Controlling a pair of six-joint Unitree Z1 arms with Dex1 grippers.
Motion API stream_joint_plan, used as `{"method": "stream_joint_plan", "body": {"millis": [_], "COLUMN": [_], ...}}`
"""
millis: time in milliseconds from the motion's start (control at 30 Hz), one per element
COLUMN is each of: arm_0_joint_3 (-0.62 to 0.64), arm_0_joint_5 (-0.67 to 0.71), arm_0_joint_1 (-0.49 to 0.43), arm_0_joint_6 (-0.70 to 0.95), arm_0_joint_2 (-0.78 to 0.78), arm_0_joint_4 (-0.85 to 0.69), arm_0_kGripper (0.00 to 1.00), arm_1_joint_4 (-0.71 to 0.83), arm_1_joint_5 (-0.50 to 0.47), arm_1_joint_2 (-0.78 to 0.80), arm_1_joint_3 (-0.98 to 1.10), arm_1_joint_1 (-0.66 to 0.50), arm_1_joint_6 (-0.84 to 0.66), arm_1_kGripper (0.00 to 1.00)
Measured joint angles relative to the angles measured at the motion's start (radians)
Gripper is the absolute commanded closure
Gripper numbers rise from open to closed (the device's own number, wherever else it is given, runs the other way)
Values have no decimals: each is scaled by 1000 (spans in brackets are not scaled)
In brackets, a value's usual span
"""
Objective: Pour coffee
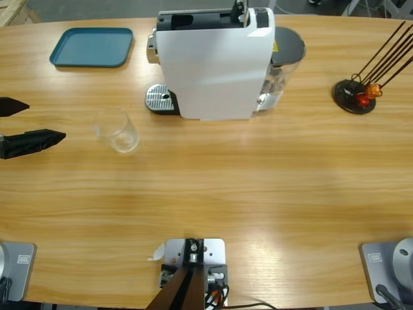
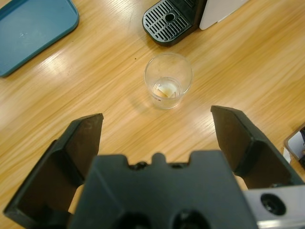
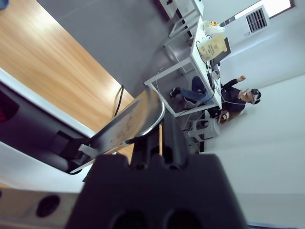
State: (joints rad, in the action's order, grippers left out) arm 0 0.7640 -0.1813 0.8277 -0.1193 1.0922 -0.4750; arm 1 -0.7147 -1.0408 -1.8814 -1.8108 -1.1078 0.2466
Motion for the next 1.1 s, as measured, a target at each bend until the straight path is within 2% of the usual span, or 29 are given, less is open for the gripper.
{"method": "stream_joint_plan", "body": {"millis": [733,1100], "arm_0_joint_3": [0,-1], "arm_0_joint_5": [0,0], "arm_0_joint_1": [0,0], "arm_0_joint_6": [0,0], "arm_0_joint_2": [1,1], "arm_0_joint_4": [0,0], "arm_0_kGripper": [23,23], "arm_1_joint_4": [-86,-90], "arm_1_joint_5": [22,43], "arm_1_joint_2": [-108,-136], "arm_1_joint_3": [-143,-171], "arm_1_joint_1": [-87,-85], "arm_1_joint_6": [-30,-45], "arm_1_kGripper": [1000,1000]}}
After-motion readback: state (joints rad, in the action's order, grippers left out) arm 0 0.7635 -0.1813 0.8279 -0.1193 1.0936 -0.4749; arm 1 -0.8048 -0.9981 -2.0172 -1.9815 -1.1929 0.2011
